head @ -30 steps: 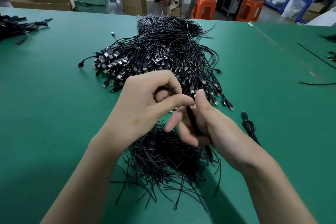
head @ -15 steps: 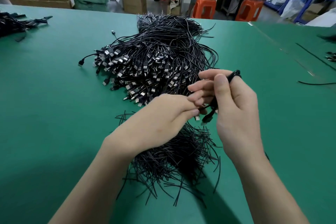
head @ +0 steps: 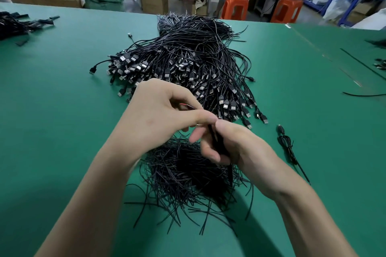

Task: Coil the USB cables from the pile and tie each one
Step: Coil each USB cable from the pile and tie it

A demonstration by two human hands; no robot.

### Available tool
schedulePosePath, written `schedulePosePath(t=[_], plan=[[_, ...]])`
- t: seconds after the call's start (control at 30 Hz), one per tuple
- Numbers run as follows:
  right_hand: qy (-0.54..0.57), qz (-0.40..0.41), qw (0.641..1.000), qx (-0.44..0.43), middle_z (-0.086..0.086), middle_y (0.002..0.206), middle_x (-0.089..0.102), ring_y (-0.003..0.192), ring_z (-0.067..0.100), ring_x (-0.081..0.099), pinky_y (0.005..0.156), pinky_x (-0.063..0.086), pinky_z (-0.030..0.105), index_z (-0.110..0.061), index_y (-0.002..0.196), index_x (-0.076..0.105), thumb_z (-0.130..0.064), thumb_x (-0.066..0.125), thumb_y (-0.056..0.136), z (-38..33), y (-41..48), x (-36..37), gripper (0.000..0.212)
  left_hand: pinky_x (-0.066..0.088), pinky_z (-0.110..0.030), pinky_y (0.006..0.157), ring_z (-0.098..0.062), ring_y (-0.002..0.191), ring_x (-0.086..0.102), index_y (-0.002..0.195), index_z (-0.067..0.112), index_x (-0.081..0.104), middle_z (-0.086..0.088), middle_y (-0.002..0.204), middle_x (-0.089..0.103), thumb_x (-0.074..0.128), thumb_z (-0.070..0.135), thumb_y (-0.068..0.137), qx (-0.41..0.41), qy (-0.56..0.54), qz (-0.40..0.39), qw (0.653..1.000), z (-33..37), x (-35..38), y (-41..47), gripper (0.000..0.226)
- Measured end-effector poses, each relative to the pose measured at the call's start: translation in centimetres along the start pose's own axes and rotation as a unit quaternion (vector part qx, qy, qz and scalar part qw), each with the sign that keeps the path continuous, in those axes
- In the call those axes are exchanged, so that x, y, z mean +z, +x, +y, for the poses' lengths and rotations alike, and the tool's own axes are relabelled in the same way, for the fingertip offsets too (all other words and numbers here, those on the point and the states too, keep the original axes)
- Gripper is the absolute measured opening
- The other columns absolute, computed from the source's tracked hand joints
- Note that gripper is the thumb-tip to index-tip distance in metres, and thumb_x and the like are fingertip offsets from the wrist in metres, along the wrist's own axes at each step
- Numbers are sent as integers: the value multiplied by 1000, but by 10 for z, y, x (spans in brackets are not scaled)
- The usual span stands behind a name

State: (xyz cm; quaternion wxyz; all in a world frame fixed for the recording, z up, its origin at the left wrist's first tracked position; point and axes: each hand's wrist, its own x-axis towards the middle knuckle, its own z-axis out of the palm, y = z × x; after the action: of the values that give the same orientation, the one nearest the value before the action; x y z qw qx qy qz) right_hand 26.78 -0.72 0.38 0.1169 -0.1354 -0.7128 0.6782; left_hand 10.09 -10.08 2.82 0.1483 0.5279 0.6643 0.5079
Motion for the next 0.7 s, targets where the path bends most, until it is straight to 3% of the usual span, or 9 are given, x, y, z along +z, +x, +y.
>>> schedulePosePath(t=[0.13, 0.2, 0.27, 0.33, 0.43, 0.5, 0.63, 0.7], plan=[[7, -57, 998, -31, -8, 65, 50, 59, 9, 37, 56, 31, 17, -12, 105, 65, -17, 39, 103, -6, -8, -1, 26, 43, -15, 53, -1, 54, 56, 65, 27, 76, 7, 59, 68, 87, 46, 66, 13, -106, 4, 994, -3, 15, 3, 23], [32, -57, 997, -51, -9, 64, 53, 57, 9, 38, 59, 35, 15, -11, 105, 65, -14, 39, 105, -8, -10, -5, 26, 49, -20, 60, -5, 65, 62, 79, 30, 79, 0, 71, 72, 82, 44, 74, 20, -156, -38, 987, -5, 18, 3, 15], [38, -63, 996, -56, -6, 64, 56, 55, 10, 39, 62, 38, 17, -10, 105, 65, -14, 39, 106, -9, -12, -9, 27, 54, -30, 75, -12, 85, 70, 102, 38, 80, -15, 89, 75, 74, 45, 84, 27, -149, -118, 981, -8, 17, 3, 20], [39, -68, 996, -43, -1, 66, 60, 54, 11, 43, 61, 40, 19, -8, 106, 66, -14, 40, 106, -7, -13, -11, 27, 56, -34, 81, -8, 95, 71, 111, 36, 79, -6, 94, 77, 71, 42, 89, 29, -126, -166, 978, -11, 14, 3, 25], [52, -50, 997, -11, 2, 69, 64, 54, 12, 50, 61, 44, 21, -3, 112, 67, -14, 41, 109, -2, -15, -8, 29, 57, -31, 72, 0, 84, 70, 109, 24, 80, 14, 91, 78, 75, 32, 92, 16, -97, -189, 977, -15, 10, 4, 20], [71, -48, 996, 11, 5, 73, 68, 56, 12, 56, 61, 47, 22, -2, 115, 67, -13, 41, 109, 0, -15, -4, 29, 55, -25, 71, -1, 80, 69, 102, 22, 81, 13, 92, 79, 76, 26, 90, 18, -77, -195, 978, -18, 5, 5, 15], [98, -53, 993, 41, 13, 86, 75, 69, 19, 71, 65, 54, 24, 1, 113, 64, -14, 39, 109, -2, -12, 6, 29, 55, -34, 69, -2, 73, 67, 91, 21, 83, 10, 85, 78, 81, 26, 85, 25, -35, -178, 983, -23, -3, 5, 8], [127, -31, 990, 57, 17, 95, 77, 78, 22, 75, 70, 58, 25, 3, 112, 63, -15, 39, 109, -4, -10, 12, 30, 56, -28, 69, -1, 76, 70, 87, 21, 82, 12, 85, 78, 82, 31, 84, 26, -25, -159, 987, -24, -2, 5, 10]])
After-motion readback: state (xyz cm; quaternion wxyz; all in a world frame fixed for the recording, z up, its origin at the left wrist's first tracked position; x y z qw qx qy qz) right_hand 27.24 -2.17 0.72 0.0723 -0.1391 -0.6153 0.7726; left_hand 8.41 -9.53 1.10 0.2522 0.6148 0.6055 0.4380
